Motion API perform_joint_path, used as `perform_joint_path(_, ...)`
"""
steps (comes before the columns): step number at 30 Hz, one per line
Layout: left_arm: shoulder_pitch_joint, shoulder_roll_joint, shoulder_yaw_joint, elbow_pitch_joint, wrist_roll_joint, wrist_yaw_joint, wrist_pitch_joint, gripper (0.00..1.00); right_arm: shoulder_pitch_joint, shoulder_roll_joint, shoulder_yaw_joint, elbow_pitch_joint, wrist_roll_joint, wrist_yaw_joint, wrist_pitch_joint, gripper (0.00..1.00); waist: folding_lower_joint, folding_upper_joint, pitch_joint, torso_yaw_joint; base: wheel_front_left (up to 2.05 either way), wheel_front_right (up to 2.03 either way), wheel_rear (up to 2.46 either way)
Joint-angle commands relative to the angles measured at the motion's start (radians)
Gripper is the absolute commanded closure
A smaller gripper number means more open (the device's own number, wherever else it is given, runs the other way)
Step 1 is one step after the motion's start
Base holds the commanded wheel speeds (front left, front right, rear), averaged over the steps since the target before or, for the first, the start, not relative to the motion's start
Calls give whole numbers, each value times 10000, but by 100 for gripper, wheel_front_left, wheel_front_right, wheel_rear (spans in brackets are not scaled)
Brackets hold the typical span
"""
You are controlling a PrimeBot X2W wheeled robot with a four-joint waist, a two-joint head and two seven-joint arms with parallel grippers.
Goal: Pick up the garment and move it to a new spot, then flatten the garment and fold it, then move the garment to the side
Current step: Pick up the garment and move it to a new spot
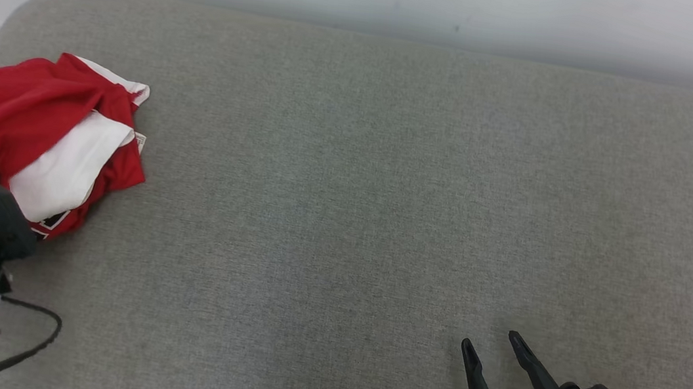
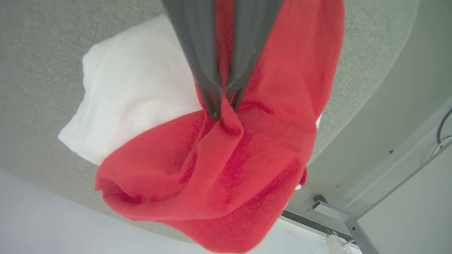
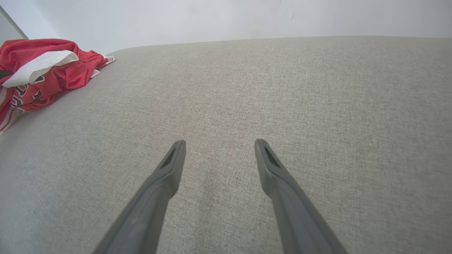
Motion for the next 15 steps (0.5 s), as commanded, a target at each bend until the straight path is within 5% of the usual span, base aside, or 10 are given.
perform_joint_path(1, -82, 167, -27, -235, 26, -127, 15, 100, 104, 80, 8, 66, 108, -21, -81, 0, -1, -2, -242, 196, 0, 0, 0)
perform_joint_path(15, -739, 1315, -525, -3122, 272, -754, 120, 100, -229, 687, 47, 936, 508, -21, -835, 0, -1, -2, -1052, 505, 0, 0, 0)
